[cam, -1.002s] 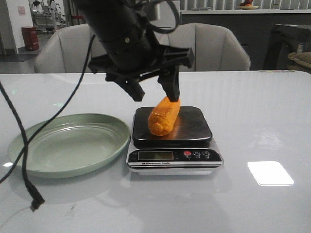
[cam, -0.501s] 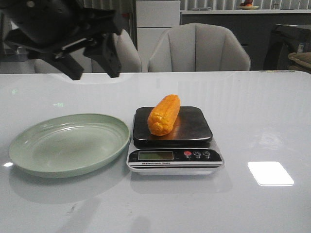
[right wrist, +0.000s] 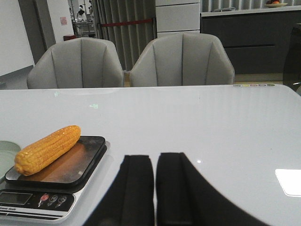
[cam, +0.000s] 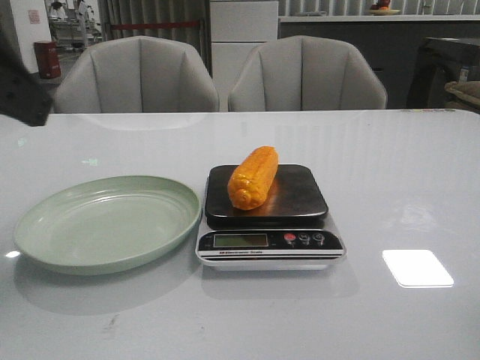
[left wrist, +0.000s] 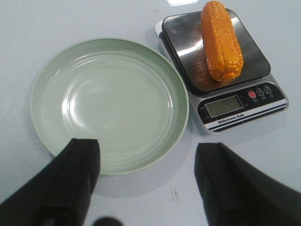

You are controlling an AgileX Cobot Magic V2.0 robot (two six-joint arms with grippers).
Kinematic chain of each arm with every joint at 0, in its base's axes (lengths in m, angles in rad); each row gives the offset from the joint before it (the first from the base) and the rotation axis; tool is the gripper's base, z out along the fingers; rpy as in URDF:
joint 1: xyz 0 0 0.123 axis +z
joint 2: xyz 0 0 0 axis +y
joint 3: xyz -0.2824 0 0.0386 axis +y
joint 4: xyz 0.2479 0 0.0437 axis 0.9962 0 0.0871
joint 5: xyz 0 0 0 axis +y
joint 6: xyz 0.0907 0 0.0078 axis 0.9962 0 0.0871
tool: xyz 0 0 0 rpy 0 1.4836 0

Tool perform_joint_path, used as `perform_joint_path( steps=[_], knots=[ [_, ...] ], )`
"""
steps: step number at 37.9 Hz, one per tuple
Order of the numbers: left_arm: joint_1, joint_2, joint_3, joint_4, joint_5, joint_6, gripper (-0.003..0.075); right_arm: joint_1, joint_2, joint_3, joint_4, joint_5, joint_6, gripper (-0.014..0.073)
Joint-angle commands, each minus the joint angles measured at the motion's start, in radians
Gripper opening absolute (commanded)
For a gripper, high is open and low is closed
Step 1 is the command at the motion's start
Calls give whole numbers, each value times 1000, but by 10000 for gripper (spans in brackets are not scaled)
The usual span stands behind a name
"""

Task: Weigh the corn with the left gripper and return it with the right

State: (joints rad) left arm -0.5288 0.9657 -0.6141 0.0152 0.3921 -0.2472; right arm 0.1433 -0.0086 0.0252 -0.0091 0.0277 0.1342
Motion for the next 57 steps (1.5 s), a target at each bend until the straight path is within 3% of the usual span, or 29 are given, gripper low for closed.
perform_joint_path(
  steps=[1,7,10,15,17,27,41,48,57],
  knots=[
    [3,-109,38,24,-63,-3,479,-7,-20,11,-13,-81,-6,191],
    [3,-259,122,49,-63,-3,435,-7,-20,11,-13,-81,-6,191],
    [3,-331,154,56,-61,-3,336,-7,-20,11,-13,-81,-6,191],
    [3,-440,192,56,-50,-3,99,-7,-20,11,-13,-81,-6,191],
    [3,-474,203,56,-46,-3,133,-7,-20,11,-13,-81,-6,191],
    [3,-585,216,56,-45,-3,114,-7,-20,11,-13,-81,-6,191],
    [3,-586,216,56,-45,-3,114,-7,-20,11,-13,-83,-6,191],
    [3,-586,216,56,-45,-3,114,-6,-19,-6,-14,-206,-5,191],
    [3,-586,216,56,-47,-3,114,-6,196,-256,-14,28,-4,191]
  ],
)
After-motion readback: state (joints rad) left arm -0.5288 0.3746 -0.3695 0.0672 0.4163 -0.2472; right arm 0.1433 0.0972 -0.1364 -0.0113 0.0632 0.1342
